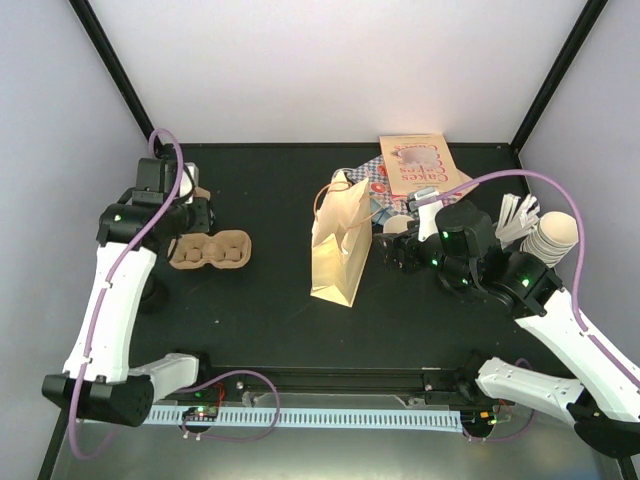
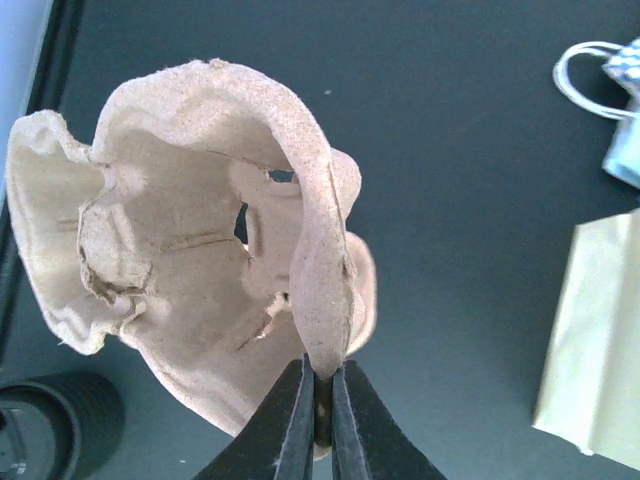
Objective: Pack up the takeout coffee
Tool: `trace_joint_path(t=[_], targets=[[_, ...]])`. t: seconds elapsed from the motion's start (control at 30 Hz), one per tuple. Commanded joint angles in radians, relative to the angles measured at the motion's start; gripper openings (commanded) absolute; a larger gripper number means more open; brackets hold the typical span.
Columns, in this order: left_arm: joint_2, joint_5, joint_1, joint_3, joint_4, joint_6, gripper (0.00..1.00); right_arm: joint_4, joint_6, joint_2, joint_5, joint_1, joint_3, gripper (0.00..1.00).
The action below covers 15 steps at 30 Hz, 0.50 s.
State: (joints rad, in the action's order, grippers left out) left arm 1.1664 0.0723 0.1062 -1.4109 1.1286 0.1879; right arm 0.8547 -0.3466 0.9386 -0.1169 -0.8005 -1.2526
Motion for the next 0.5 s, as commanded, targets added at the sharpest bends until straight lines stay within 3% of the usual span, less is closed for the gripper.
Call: trace_joint_path(t=[0.0,0.17,0.47], targets=[[-0.049,-0.174,0.04,-0.022,0.043,0.079,0.08,-0.001,-0.002,-0.009,-0.014,0.003,-0.017,0.84],[-0.119,-0.225,0.229,0.071,0.005,0.186,0.11,0.011,0.008,-0.009,-0.051,0.004,-0.033,0.84],[-0.147,-0.076,0.645,0.079,0.097,0.414,0.11,0.028,0.012,-0.021,-0.094,0.004,-0.056,0.84]])
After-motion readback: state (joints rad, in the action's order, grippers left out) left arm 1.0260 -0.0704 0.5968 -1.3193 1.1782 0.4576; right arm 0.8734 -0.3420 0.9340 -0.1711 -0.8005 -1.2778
